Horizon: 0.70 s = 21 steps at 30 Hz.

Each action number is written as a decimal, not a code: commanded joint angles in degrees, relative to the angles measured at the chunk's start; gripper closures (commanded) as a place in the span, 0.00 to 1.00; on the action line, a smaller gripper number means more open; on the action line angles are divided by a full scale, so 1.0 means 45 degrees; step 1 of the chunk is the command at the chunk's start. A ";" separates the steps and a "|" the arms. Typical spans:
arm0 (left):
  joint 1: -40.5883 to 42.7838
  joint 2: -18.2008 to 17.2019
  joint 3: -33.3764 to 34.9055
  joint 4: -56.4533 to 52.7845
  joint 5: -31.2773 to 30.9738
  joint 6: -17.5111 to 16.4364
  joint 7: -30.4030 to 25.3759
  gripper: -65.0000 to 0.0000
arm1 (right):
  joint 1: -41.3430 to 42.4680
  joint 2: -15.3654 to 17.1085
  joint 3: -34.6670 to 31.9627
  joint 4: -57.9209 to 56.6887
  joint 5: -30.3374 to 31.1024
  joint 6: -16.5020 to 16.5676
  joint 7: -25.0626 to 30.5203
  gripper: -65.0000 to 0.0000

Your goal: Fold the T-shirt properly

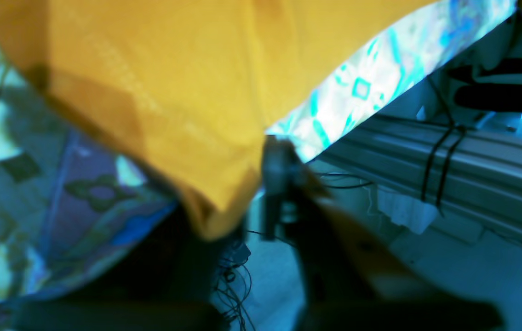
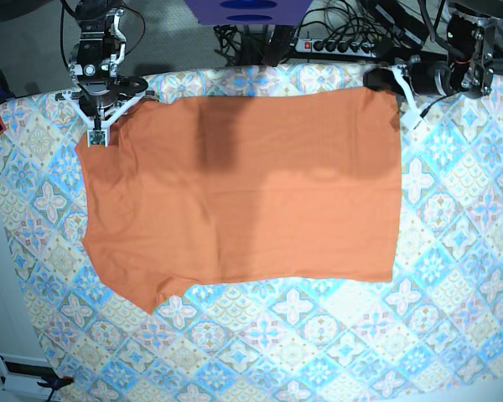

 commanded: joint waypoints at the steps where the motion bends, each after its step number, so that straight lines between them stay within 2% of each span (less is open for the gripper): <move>1: -0.0009 -0.0144 -0.0054 0.0132 -0.0214 -0.0115 -0.0075 1.00 | 0.0023 0.0062 0.0034 0.0269 -0.0034 -0.0049 0.0145 0.84; 6: -0.0048 -0.0144 -0.0073 0.0132 -0.0214 -0.0115 -0.0095 1.00 | 0.0023 0.0062 0.0034 0.0269 -0.0034 -0.0049 0.0145 1.00; 14: -0.0322 -0.0203 -0.1324 0.0191 -0.0214 -0.0115 0.0003 1.00 | 0.0042 0.0081 0.0132 0.0289 -0.0054 -0.0049 0.0204 1.00; 21: -0.0380 -0.0750 -0.1597 0.0230 -0.0331 -0.0115 0.0003 1.00 | 0.0335 0.0140 0.0152 0.0680 -0.0054 -0.0049 0.0204 1.00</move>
